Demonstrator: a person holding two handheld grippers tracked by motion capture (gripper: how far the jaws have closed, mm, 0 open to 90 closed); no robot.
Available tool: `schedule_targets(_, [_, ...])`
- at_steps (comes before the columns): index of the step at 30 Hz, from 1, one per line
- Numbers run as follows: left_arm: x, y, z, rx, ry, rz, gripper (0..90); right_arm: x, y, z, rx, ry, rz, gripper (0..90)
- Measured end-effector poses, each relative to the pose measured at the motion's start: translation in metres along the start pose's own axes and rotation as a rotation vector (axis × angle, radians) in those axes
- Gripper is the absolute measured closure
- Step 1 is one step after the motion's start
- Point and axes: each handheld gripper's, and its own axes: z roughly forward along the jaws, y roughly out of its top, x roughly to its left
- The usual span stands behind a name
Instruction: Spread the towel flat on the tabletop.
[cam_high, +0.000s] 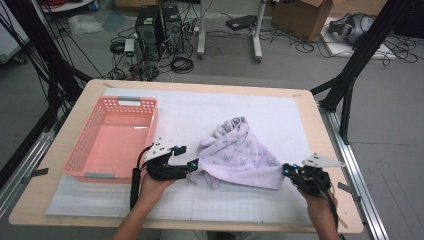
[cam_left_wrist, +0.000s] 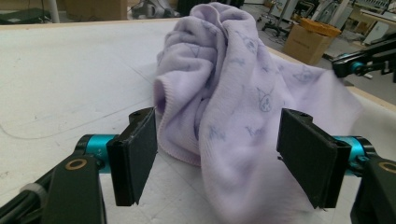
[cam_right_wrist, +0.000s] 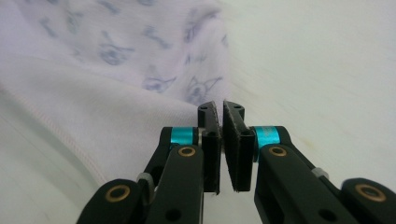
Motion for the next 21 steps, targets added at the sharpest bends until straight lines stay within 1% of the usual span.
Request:
schedule_targets(2, [0.0, 0.0, 0.001, 0.01, -0.004, -0.001, 30.3, -0.008, -0.007, -0.01, 0.044, -0.087, -0.017, 85.3])
schedule_targets(3, [0.0, 0.0, 0.001, 0.01, -0.004, -0.001, 31.9, -0.012, -0.011, -0.013, 0.067, -0.12, -0.021, 85.2])
schedule_targets(4, [0.0, -0.001, 0.002, 0.016, -0.03, -0.002, 36.1, -0.015, -0.014, -0.015, 0.069, -0.122, -0.009, 84.9])
schedule_targets(5, [-0.001, -0.001, 0.003, 0.021, -0.036, -0.002, 39.3, -0.016, -0.017, -0.017, 0.065, -0.119, 0.003, 82.6])
schedule_targets(7, [-0.001, -0.002, 0.004, 0.028, -0.039, 0.0, 39.6, -0.015, -0.018, -0.017, 0.043, -0.12, 0.019, 68.4])
schedule_targets(8, [-0.002, -0.002, 0.005, 0.038, -0.041, 0.004, 39.6, -0.015, -0.018, -0.017, 0.043, -0.12, 0.019, 68.4])
schedule_targets(9, [-0.002, -0.003, 0.006, 0.045, -0.042, 0.002, 39.7, -0.011, -0.016, -0.015, 0.011, -0.096, 0.048, 58.2])
schedule_targets(12, [-0.003, -0.004, 0.009, 0.059, -0.04, 0.007, 39.6, 0.001, -0.008, -0.006, -0.028, -0.021, 0.041, 51.7])
schedule_targets(14, [-0.002, -0.004, 0.009, 0.06, -0.038, 0.009, 39.3, 0.012, -0.001, 0.003, -0.04, 0.037, 0.007, 49.9])
schedule_targets(15, [-0.002, -0.004, 0.008, 0.063, -0.035, 0.005, 39.2, 0.019, 0.003, 0.009, -0.037, 0.06, -0.011, 49.3])
schedule_targets(16, [-0.002, -0.004, 0.008, 0.063, -0.035, 0.005, 39.2, 0.019, 0.003, 0.009, -0.037, 0.06, -0.011, 49.3])
schedule_targets(17, [-0.001, -0.004, 0.008, 0.062, -0.035, 0.006, 39.1, 0.03, 0.009, 0.021, -0.022, 0.1, -0.052, 49.0])
schedule_targets(18, [-0.001, -0.004, 0.007, 0.058, -0.03, 0.005, 39.1, 0.035, 0.011, 0.027, -0.013, 0.115, -0.062, 48.6])
schedule_targets(21, [0.0, -0.004, 0.007, 0.052, -0.028, 0.012, 39.2, 0.049, 0.015, 0.046, 0.018, 0.188, -0.079, 47.2])
